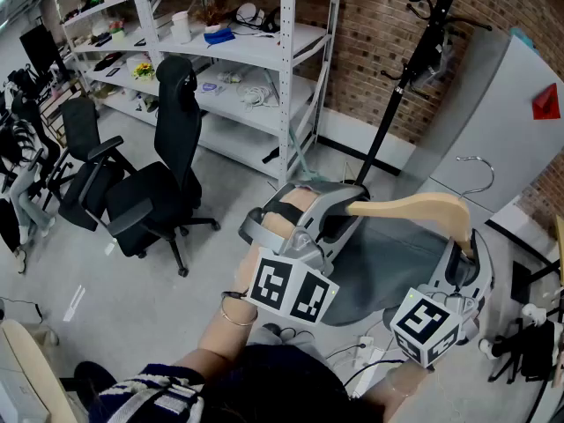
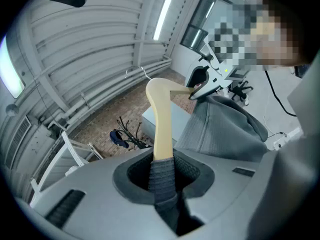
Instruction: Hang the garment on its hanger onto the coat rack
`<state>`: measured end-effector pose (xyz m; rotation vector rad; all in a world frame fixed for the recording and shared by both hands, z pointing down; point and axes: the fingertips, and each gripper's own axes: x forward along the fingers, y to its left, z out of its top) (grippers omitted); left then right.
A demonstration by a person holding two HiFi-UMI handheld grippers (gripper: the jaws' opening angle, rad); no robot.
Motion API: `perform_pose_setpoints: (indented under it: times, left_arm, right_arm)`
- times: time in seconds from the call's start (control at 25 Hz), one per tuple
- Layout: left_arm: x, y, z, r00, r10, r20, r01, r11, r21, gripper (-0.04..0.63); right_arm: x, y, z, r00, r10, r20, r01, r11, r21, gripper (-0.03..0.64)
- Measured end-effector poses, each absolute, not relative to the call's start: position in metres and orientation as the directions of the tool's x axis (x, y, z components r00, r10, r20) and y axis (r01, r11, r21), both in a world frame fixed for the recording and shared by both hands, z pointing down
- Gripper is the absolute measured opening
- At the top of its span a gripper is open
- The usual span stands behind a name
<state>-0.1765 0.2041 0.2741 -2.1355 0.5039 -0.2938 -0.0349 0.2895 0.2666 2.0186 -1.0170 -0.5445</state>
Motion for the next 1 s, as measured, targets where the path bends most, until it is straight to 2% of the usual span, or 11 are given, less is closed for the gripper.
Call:
perform_pose_setpoints:
  times: [0.36,0.6,1.0]
  left_arm:
    - [-0.152,0.198,0.271,0.879,-0.475,0.022,-0.25,-0.501,-0.829,0.077]
    - [-0.139,0.194,0.273,0.864,-0.502,0.026,-0.259,-0.489,-0.833,0.077]
    - [-0.104,0.181,0.278,0.833,-0.553,0.03,-0.286,-0.476,-0.832,0.077]
  right_arm:
    - [-0.009,0.282,0.267,0.564,-0.826,-0.018,-0.481,-0.346,0.806,0.104]
    - [0.005,0.274,0.273,0.51,-0.86,0.009,-0.547,-0.316,0.775,0.105]
    - [0.044,0.253,0.279,0.468,-0.884,-0.001,-0.542,-0.288,0.789,0.104]
